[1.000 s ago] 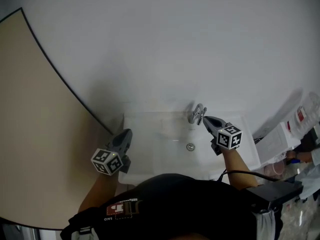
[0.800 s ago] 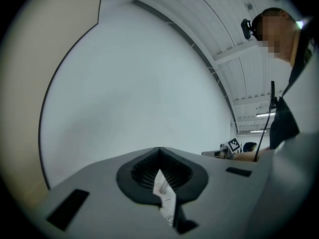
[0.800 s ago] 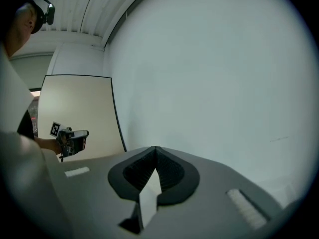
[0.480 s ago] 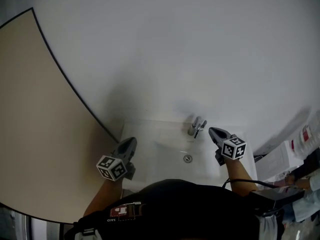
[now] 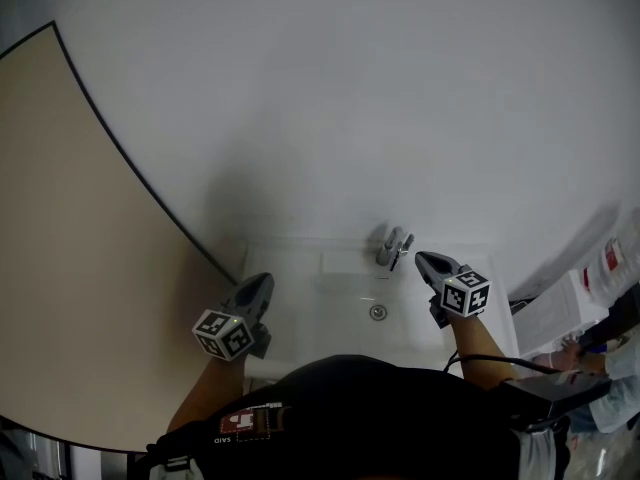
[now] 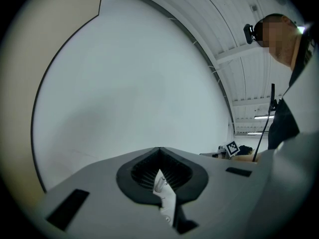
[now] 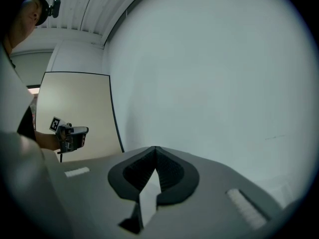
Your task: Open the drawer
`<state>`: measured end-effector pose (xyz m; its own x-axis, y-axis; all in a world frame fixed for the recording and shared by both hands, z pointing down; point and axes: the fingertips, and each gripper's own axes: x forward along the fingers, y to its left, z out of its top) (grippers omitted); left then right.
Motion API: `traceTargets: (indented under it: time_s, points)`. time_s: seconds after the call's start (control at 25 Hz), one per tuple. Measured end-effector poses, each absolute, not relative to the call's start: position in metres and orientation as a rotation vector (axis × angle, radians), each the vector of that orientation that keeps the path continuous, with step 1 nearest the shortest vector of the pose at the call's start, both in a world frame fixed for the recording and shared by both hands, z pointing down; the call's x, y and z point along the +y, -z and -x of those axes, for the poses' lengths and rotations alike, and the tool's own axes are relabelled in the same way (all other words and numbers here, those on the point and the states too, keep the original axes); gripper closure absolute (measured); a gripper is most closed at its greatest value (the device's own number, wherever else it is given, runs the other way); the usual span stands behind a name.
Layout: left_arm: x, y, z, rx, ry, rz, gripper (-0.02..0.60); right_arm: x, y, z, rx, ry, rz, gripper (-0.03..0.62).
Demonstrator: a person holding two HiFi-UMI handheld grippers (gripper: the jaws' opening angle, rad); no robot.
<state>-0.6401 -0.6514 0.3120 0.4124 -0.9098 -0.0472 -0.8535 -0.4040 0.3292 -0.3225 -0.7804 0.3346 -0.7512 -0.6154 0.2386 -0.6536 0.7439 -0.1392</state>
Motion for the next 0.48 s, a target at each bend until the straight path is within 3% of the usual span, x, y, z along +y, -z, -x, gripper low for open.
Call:
traceTargets:
  time_s: [0.48]
  points:
    - [-0.6585, -0.3121, 0.6371, -1.509, 0.303, -2.427, 0.594, -0.7799, -0.3406, 0.3161, -2.743, -0.331, -1.035, 0.595]
